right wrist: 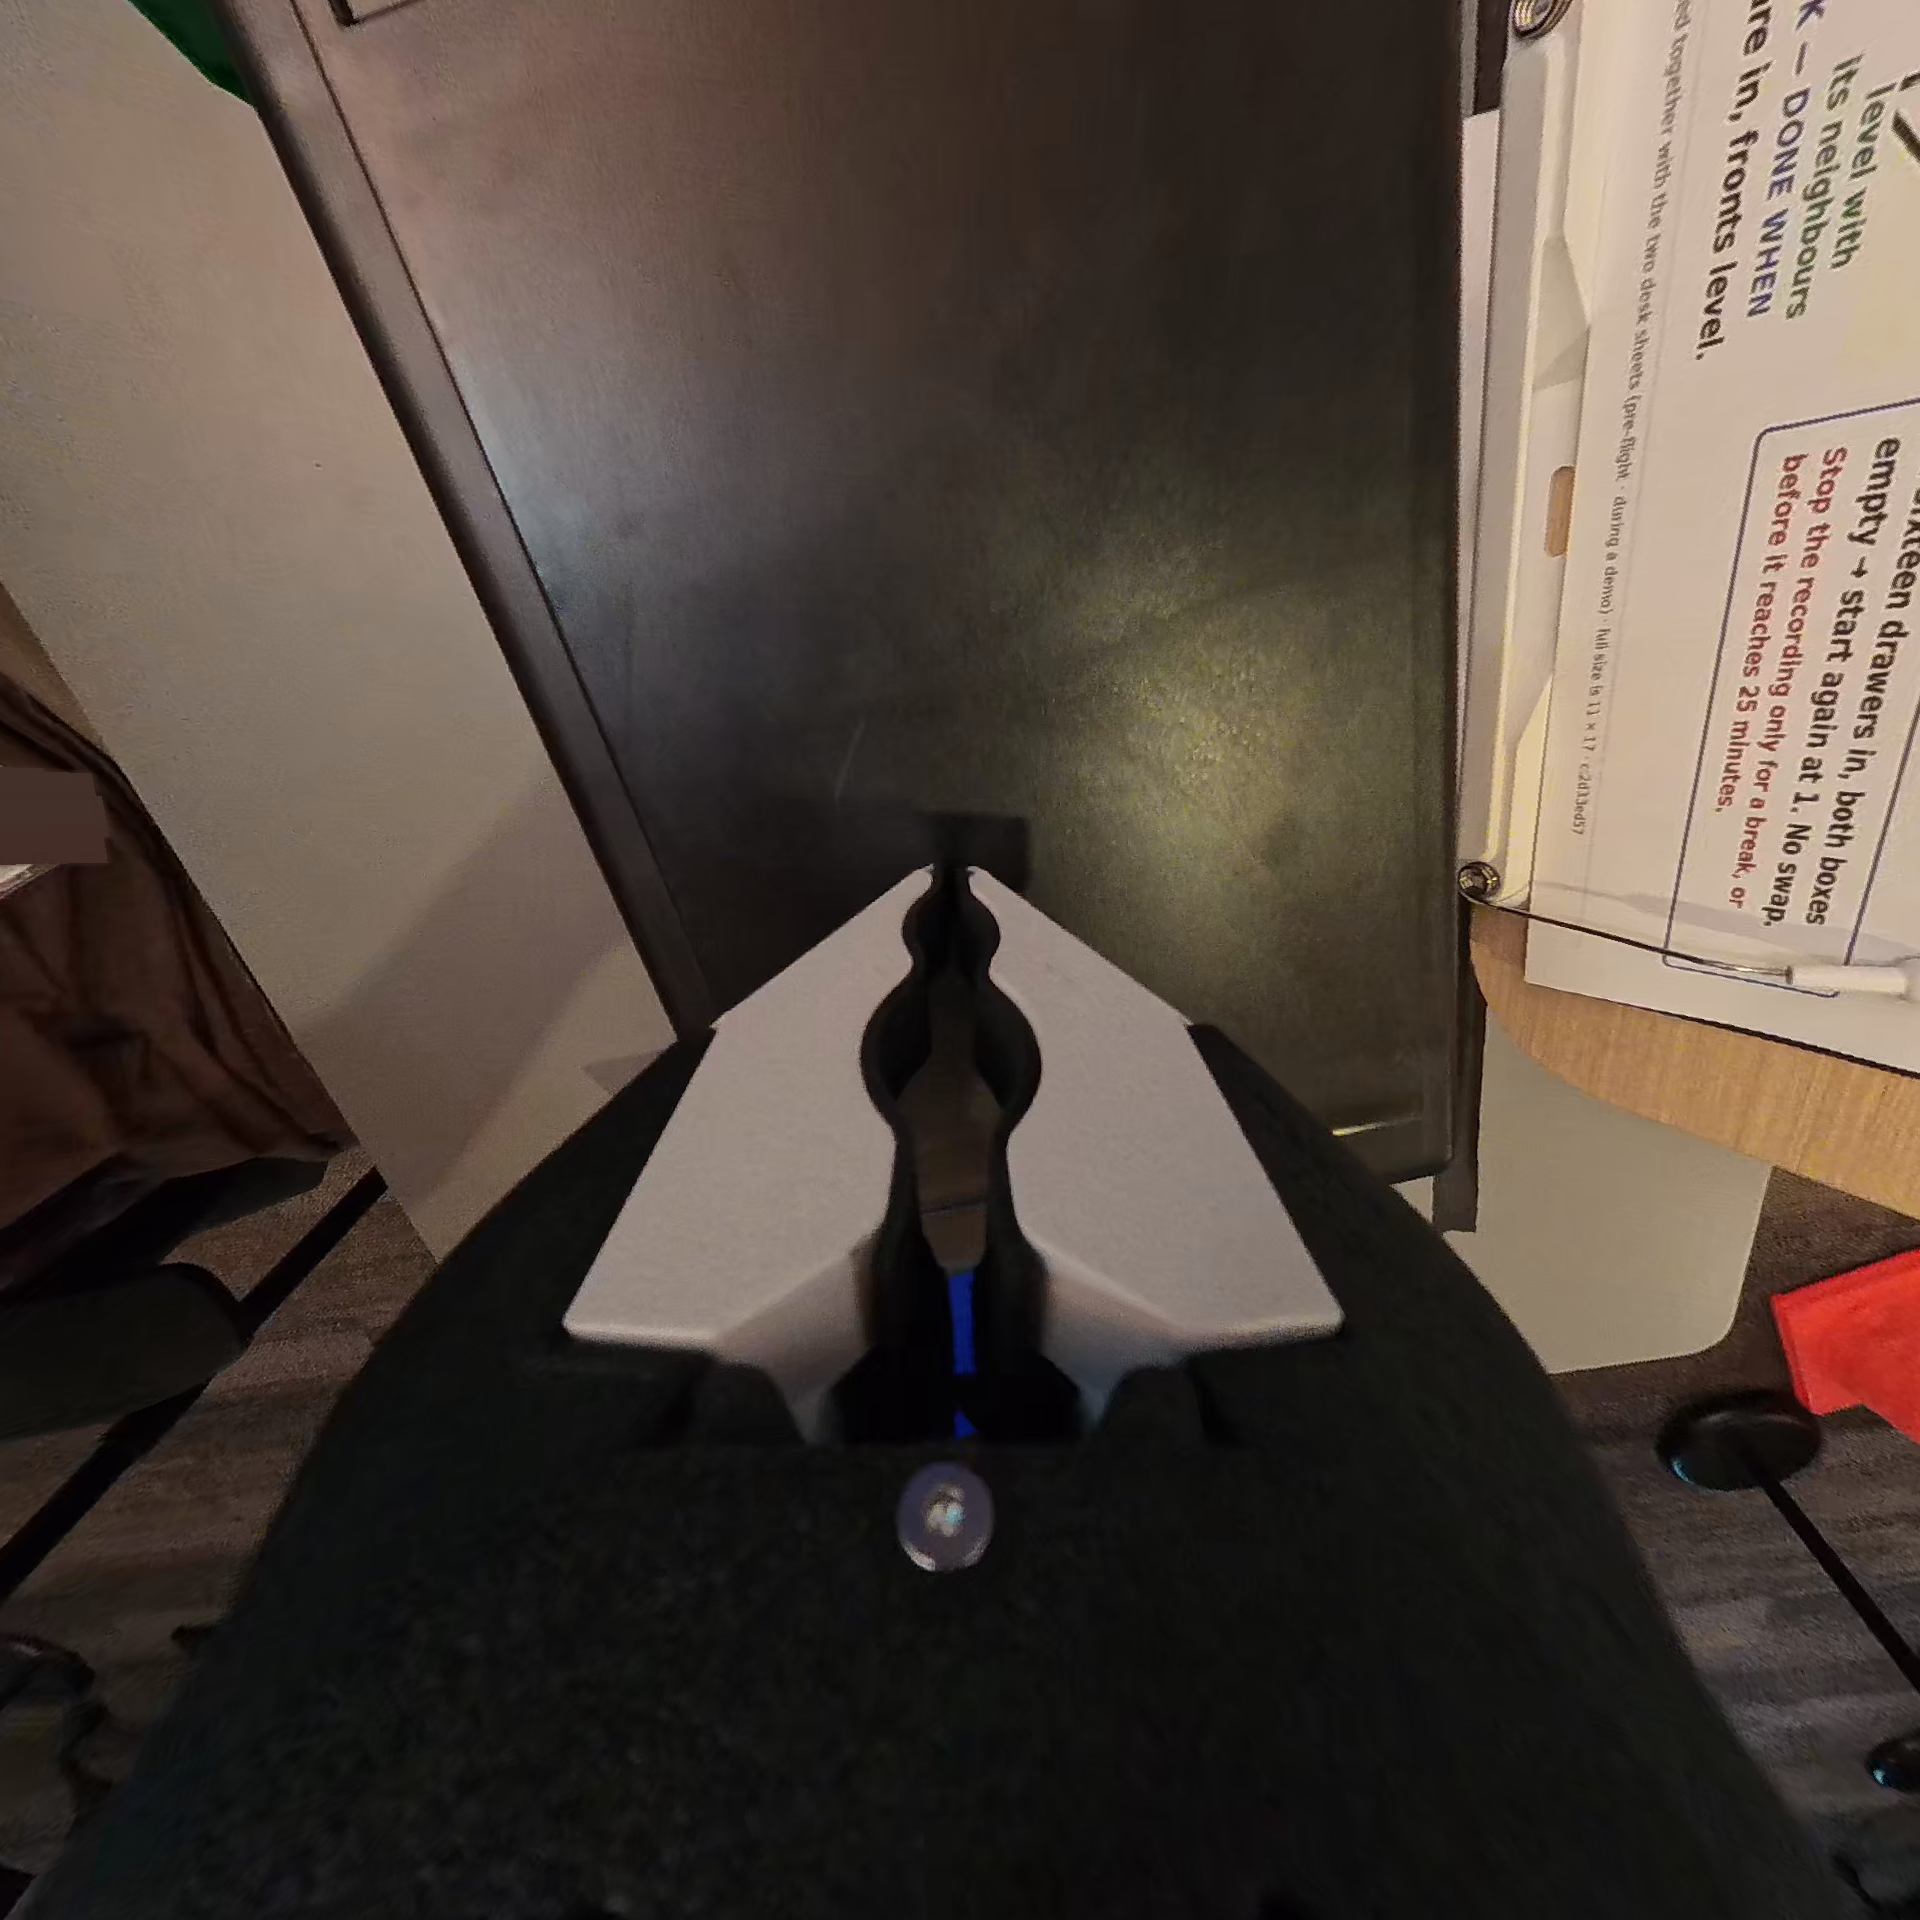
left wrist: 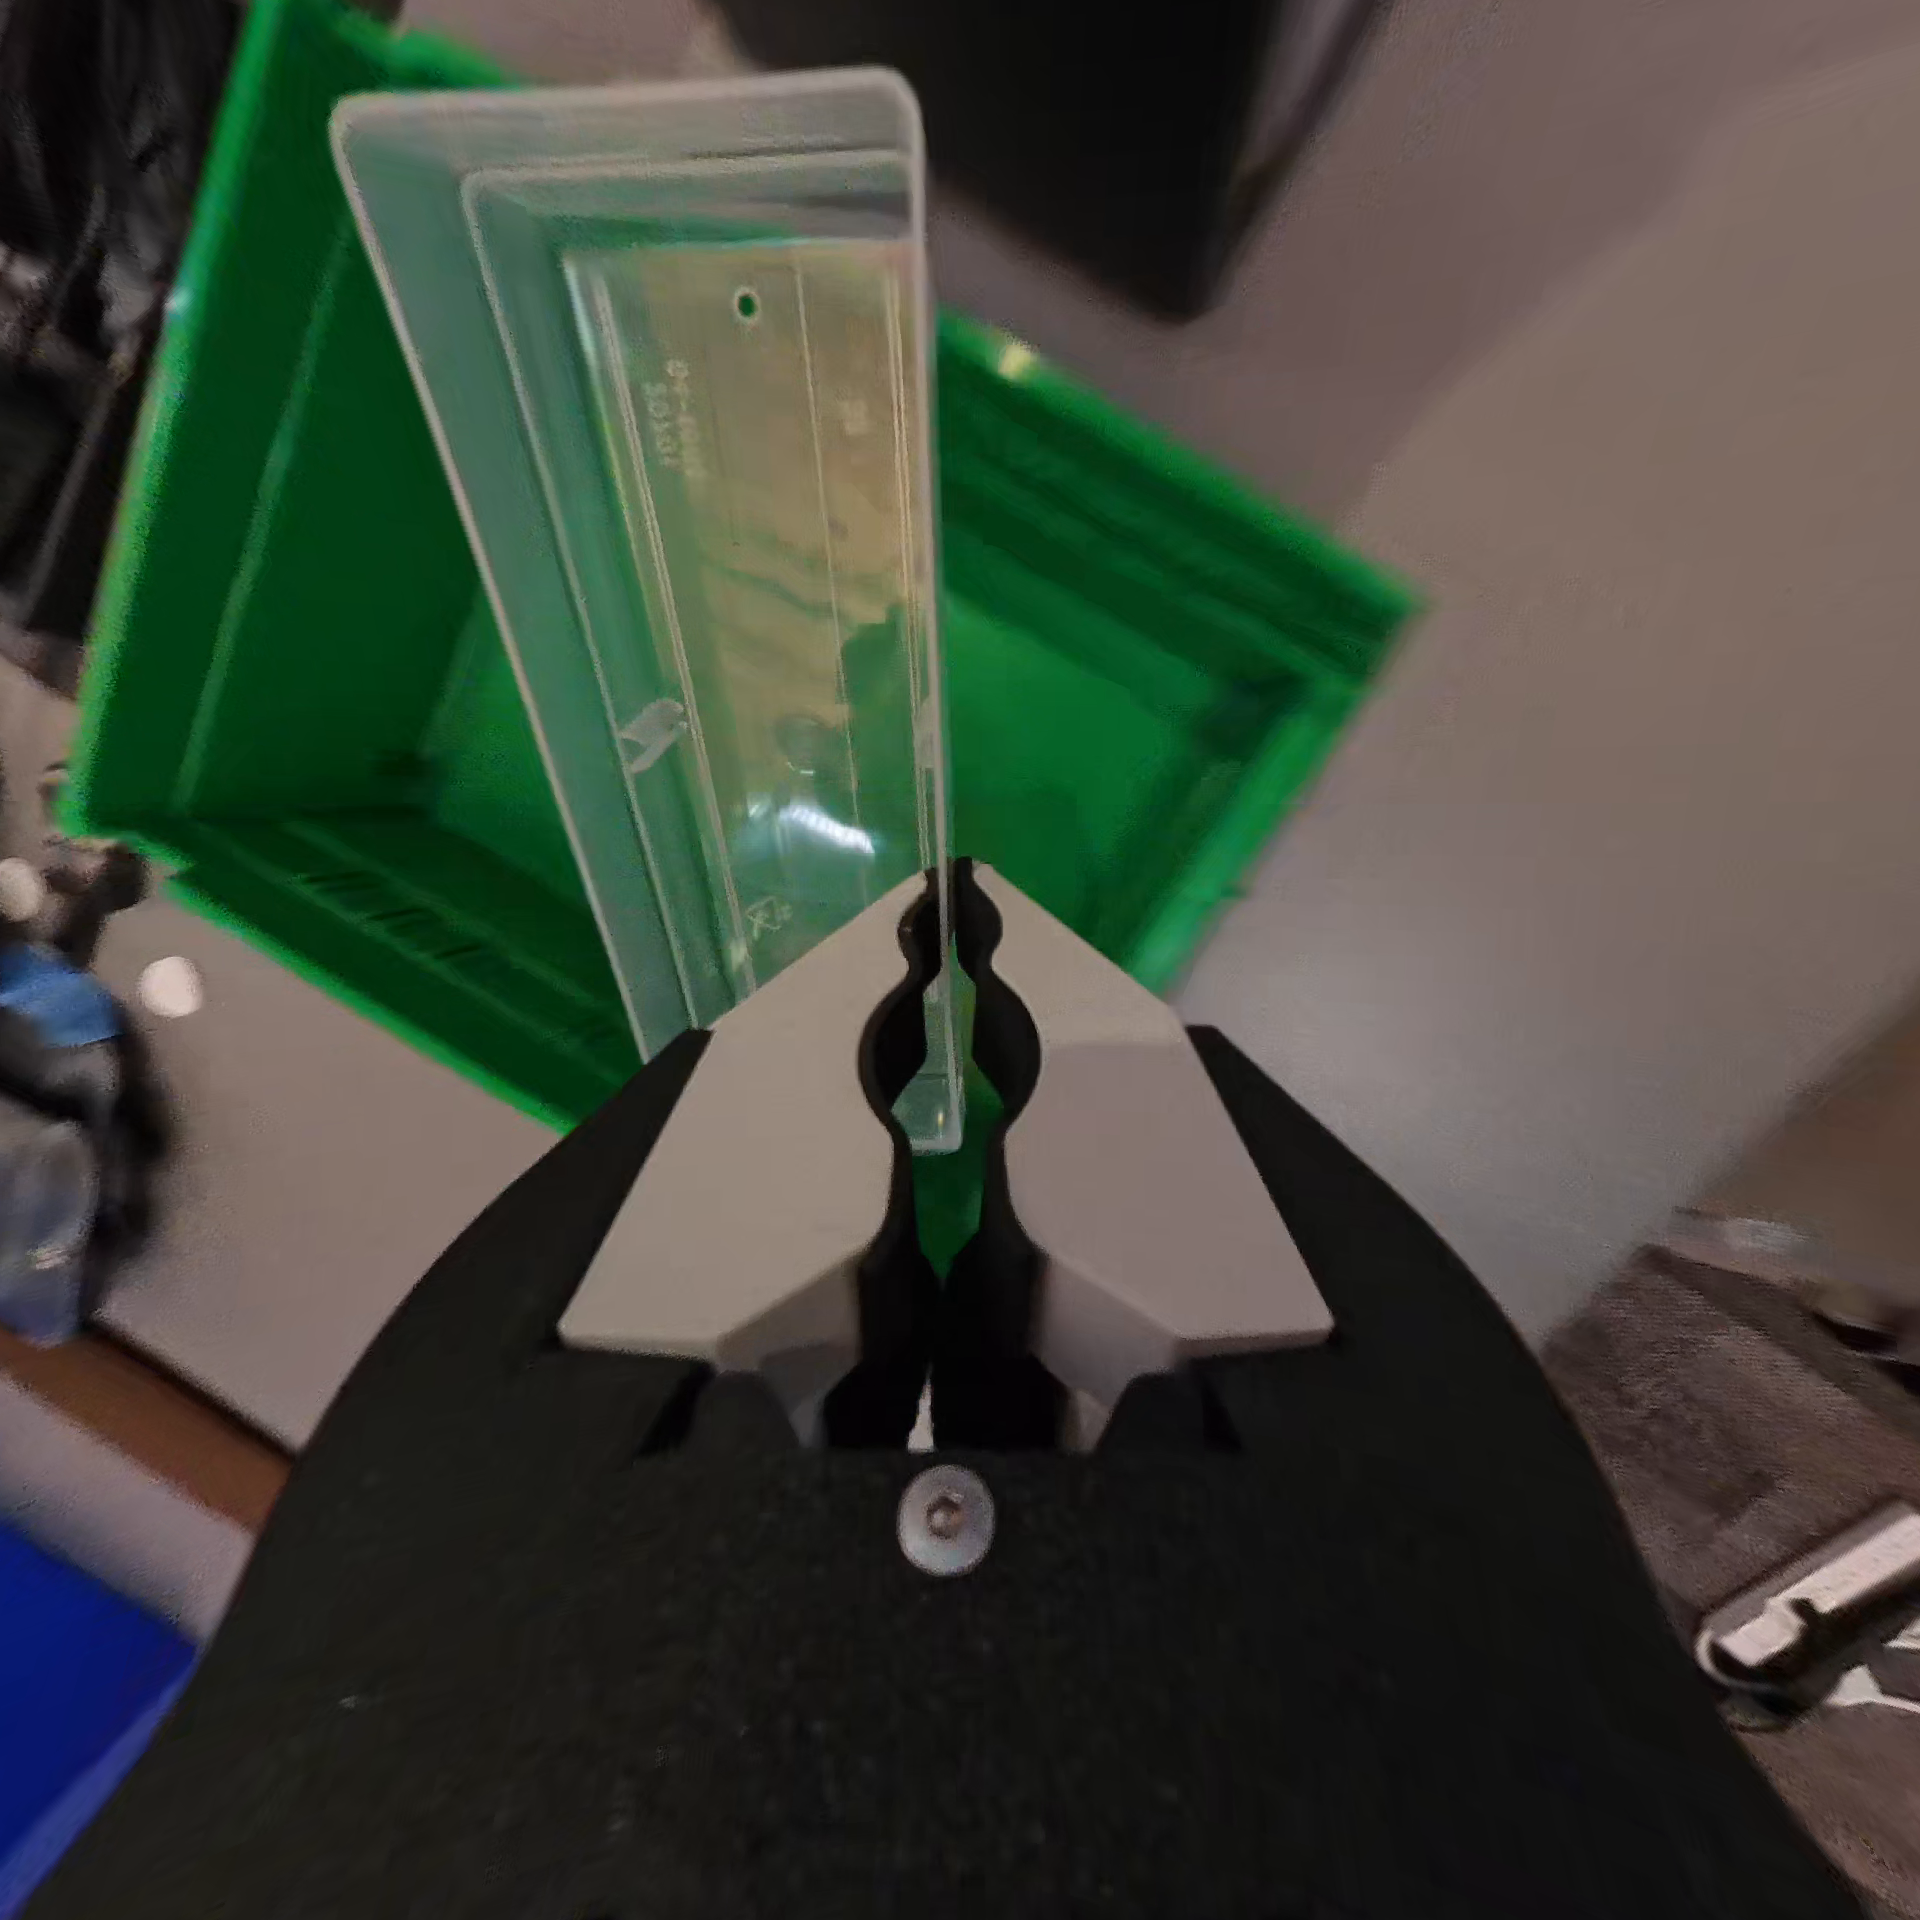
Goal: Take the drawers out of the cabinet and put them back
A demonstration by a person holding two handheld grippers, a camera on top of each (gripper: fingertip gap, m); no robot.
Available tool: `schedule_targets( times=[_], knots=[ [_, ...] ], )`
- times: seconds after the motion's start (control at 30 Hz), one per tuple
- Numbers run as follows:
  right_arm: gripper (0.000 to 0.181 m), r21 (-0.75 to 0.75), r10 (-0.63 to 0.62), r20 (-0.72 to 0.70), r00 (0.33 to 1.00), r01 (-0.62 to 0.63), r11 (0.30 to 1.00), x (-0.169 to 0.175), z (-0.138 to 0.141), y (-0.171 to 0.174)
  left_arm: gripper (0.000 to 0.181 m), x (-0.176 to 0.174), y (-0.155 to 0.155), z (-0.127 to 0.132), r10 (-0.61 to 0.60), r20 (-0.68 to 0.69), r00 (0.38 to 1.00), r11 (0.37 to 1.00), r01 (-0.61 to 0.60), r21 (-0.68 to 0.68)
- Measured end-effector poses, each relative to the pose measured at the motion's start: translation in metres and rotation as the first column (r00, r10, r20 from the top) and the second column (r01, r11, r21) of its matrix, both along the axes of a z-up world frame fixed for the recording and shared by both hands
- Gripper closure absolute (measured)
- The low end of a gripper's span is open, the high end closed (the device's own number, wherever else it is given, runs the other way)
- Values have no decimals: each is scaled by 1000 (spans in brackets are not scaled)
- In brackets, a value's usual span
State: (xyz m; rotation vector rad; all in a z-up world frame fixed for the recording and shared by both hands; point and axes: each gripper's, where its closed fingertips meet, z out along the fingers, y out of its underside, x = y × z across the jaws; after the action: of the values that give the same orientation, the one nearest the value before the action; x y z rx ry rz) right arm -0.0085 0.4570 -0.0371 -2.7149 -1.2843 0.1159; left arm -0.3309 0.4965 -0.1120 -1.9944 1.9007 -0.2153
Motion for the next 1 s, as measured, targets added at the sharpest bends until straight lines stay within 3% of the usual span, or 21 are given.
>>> schedule_targets(
  times=[0.1,0.2,0.27,0.37,0.47,0.6,1.0],
  knots=[
    [181,-5,-7,8,1000,7,1000,0,0,0,181,11,-94,4,-7,84,996,991,18,-130],
    [181,1,-17,11,1000,17,1000,0,0,0,181,35,-177,-13,55,164,985,966,-11,-258],
    [181,10,-23,11,1000,23,1000,0,0,0,181,41,-210,-34,109,131,985,964,-73,-256],
    [181,16,-37,5,999,37,999,0,0,0,181,40,-235,-65,127,44,991,980,-118,-159],
    [181,15,-35,11,999,35,999,0,0,0,181,46,-253,-88,126,19,992,978,-121,-171],
    [181,-4,-36,32,999,36,999,0,0,0,181,32,-246,-117,169,-68,983,978,-176,-109],
    [181,6,-48,50,998,48,999,0,0,0,181,46,-238,-130,168,-86,982,982,-174,-68]
  ],
)
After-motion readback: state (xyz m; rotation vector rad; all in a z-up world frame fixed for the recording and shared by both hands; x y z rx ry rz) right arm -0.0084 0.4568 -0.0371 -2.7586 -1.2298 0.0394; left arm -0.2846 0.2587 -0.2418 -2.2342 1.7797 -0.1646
